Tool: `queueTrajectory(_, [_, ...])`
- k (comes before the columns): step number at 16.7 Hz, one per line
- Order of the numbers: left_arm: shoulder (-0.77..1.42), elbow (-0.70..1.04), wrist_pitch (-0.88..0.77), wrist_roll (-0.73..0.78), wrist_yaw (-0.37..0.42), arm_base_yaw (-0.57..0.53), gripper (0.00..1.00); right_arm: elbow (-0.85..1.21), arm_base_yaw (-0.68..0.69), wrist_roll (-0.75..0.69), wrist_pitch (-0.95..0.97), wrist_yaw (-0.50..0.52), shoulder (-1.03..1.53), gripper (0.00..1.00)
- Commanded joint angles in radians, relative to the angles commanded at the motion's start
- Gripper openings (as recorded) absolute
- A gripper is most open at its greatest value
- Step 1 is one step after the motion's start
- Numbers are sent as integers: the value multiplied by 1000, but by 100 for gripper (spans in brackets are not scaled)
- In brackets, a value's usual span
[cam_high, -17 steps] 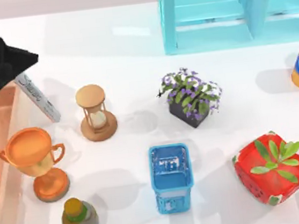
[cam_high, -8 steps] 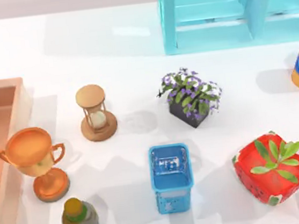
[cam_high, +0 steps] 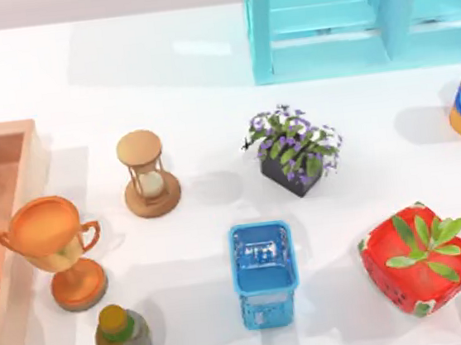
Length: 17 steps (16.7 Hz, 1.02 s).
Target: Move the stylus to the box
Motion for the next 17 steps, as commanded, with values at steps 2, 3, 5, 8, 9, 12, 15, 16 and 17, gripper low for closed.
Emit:
queueTrajectory(2, [3,-5,5,-1,-1,-5,0,0,0,0,0,0,0,100])
queueTrajectory(3, [4,-17,18,-5,-3,-8,0,0,0,0,0,0,0,100])
queueTrajectory(5, [4,-58,63,-18,-9,-19,0,0,0,0,0,0,0,100])
queueTrajectory(8, [7,-128,161,-36,-16,-34,0,0,0,0,0,0,0,100])
queueTrajectory(9, [8,-152,196,-41,-18,-39,0,0,0,0,0,0,0,100])
queueTrajectory(12, [16,-219,275,-61,-25,-57,0,0,0,0,0,0,0,100])
queueTrajectory(15, [19,-235,290,-65,-27,-61,0,0,0,0,0,0,0,100])
queueTrajectory(16, [19,-235,290,-65,-27,-61,0,0,0,0,0,0,0,100])
queueTrajectory(17, [19,-235,290,-65,-27,-61,0,0,0,0,0,0,0,100])
